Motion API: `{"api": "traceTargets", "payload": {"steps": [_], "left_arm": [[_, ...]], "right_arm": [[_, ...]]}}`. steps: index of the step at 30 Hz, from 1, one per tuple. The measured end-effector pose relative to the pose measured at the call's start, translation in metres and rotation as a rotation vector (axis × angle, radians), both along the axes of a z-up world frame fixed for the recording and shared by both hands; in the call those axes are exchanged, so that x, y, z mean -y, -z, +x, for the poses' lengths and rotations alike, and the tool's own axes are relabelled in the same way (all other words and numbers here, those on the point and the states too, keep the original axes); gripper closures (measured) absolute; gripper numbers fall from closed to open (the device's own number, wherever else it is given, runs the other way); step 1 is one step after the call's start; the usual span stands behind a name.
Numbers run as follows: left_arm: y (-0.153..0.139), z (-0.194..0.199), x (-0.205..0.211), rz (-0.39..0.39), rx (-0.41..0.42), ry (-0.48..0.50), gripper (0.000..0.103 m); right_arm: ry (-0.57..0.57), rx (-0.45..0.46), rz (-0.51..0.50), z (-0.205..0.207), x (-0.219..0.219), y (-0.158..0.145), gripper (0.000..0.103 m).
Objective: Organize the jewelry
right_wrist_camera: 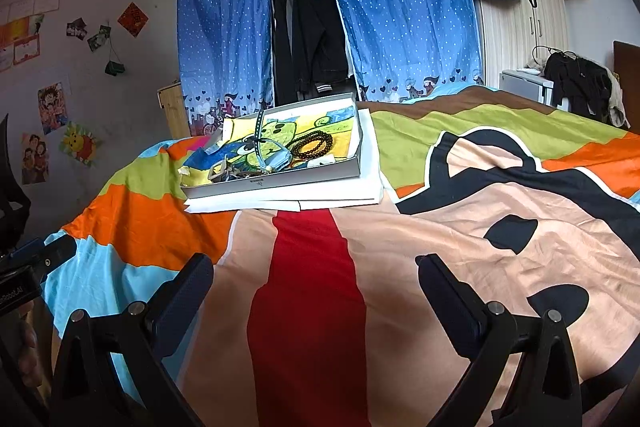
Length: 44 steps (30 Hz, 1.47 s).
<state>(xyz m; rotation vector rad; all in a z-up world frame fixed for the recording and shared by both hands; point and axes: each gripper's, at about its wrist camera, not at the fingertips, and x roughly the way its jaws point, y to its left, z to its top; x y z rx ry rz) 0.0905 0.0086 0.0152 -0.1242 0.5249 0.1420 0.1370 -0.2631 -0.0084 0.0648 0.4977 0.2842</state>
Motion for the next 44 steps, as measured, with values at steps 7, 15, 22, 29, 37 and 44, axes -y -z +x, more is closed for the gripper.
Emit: {"api": "traceTargets", "payload": {"steps": [7,15,22,29,37,44], "left_arm": [[0.0009,-0.0003,0.0007,0.003,-0.003,0.003,0.001],[0.0012,0.0001,0.0012,0.003,-0.004,0.005,0.001],[0.0016,-0.0002,0.0006,0.002,-0.008,-0.005,0.002],[0.0030,0.0010,-0.0014,0.005,-0.022,-0.013,0.002],[0.0033,0.0001,-0.0017,0.005,-0.022,-0.009,0.001],[0.0037,0.0019,-0.0019,0.009,-0.029,-0.009,0.001]], "right_arm": [[0.000,-0.003,0.001,-0.0006,0.0006,0.0023,0.000],[0.000,-0.004,0.000,0.0000,0.0008,0.0016,0.000],[-0.001,-0.004,0.001,0.0002,0.0010,0.0013,0.000],[-0.001,-0.004,0.001,0.0005,0.0010,0.0004,0.000],[0.001,-0.003,-0.001,-0.0002,0.0013,0.0008,0.000],[-0.001,-0.006,0.001,0.0007,0.0013,-0.0003,0.000]]}}
